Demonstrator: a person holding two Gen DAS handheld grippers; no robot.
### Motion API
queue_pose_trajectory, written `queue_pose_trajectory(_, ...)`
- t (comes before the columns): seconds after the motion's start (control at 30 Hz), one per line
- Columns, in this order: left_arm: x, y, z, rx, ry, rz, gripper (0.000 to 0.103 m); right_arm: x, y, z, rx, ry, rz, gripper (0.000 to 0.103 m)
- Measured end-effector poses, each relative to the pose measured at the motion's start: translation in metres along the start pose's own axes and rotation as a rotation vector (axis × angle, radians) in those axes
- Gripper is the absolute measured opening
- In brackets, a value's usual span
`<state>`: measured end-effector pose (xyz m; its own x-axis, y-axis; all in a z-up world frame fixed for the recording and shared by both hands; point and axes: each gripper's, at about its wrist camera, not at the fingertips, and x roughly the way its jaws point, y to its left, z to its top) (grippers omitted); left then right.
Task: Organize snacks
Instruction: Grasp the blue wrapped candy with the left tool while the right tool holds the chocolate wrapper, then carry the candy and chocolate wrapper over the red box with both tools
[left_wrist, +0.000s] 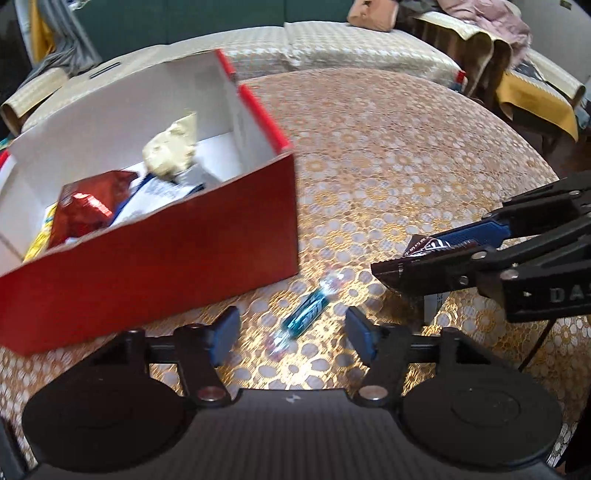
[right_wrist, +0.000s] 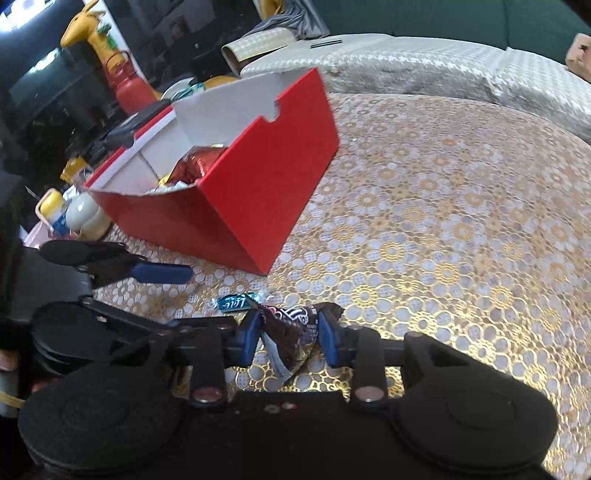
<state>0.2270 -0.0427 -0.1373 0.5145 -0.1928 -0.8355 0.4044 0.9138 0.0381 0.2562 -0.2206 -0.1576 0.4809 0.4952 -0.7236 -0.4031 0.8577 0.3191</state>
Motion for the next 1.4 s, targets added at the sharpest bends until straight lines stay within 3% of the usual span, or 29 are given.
queue_pose_trajectory(0.13,0.011,-0.004,0.006,0.018,0.026,-0.009,0.037,-0.005,-0.007,0.0,0.03,-0.011,0.003,0.032)
queue_pose_trajectory(0.27,0.01,-0.007,0.007,0.017,0.022,-0.019,0.026,-0.007,-0.009,0.0,0.041,-0.022,0.005,0.03)
queue_pose_trajectory(0.33,0.01,-0.01,0.006,0.014,0.021,-0.027,0.014,-0.007,-0.009,0.0,0.036,-0.02,0.002,0.03)
queue_pose_trajectory(0.6,0.004,-0.011,0.002,-0.043,0.029,-0.006,0.012,-0.002,-0.005,-0.004,0.005,-0.003,-0.024,0.03)
queue_pose_trajectory(0.77,-0.009,0.001,-0.01,-0.12,0.029,-0.035,0.012,0.003,0.0,-0.003,-0.038,0.006,-0.06,0.032)
queue_pose_trajectory(0.83,-0.012,0.004,-0.015,-0.148,0.032,-0.038,0.012,0.008,-0.001,-0.002,-0.046,0.019,-0.06,0.037)
queue_pose_trajectory(0.87,-0.014,0.006,-0.017,-0.158,0.032,-0.042,0.012,0.01,-0.001,-0.002,-0.059,0.021,-0.077,0.045)
queue_pose_trajectory(0.93,-0.017,0.008,-0.021,-0.171,0.031,-0.045,0.012,0.014,0.0,0.0,-0.081,0.007,-0.104,0.072)
queue_pose_trajectory(0.97,-0.018,0.008,-0.022,-0.176,0.03,-0.045,0.012,0.015,0.0,0.0,-0.087,-0.003,-0.108,0.09)
queue_pose_trajectory(1.13,-0.027,0.011,-0.027,-0.204,0.016,-0.052,0.012,0.029,0.002,0.002,-0.126,0.022,-0.122,0.082)
queue_pose_trajectory(1.2,-0.028,0.012,-0.027,-0.21,0.014,-0.053,0.012,0.034,0.004,0.003,-0.138,0.037,-0.126,0.072)
queue_pose_trajectory(1.33,-0.03,0.014,-0.029,-0.221,0.015,-0.049,0.012,0.039,0.011,0.005,-0.196,0.058,-0.157,0.064)
queue_pose_trajectory(1.4,-0.031,0.014,-0.029,-0.222,0.012,-0.048,0.012,0.041,0.014,0.006,-0.231,0.069,-0.176,0.053)
